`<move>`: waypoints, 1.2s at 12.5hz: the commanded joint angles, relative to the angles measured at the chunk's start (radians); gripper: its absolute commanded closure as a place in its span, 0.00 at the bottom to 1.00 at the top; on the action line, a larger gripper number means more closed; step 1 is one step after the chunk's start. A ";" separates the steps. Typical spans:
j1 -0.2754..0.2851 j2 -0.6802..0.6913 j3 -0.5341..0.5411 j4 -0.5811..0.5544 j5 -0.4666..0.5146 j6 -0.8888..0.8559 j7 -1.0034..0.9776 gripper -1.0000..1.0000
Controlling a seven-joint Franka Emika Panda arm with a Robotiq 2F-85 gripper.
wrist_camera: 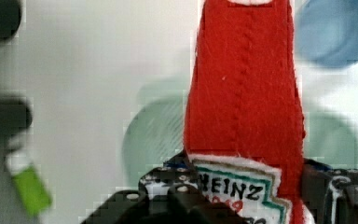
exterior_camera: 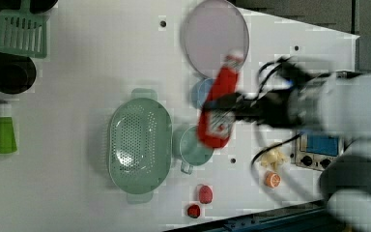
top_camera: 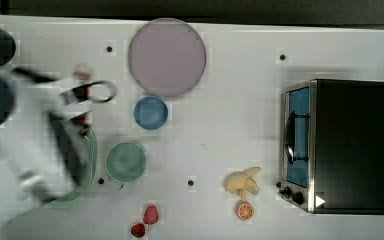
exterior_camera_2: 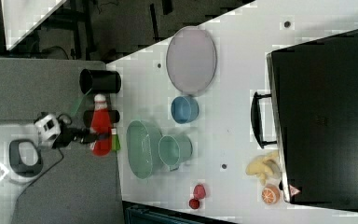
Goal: Pick ketchup from strainer and place it on the table
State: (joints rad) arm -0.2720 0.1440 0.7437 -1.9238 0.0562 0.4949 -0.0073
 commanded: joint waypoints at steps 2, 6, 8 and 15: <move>-0.106 -0.023 -0.177 0.033 0.005 -0.009 -0.143 0.40; -0.114 -0.022 -0.330 0.000 0.005 -0.015 -0.159 0.40; -0.115 -0.022 -0.379 -0.051 0.005 -0.011 -0.169 0.40; -0.114 0.007 -0.421 -0.297 0.002 0.143 -0.169 0.40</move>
State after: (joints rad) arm -0.4255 0.1565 0.3098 -2.2207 0.0529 0.6079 -0.1322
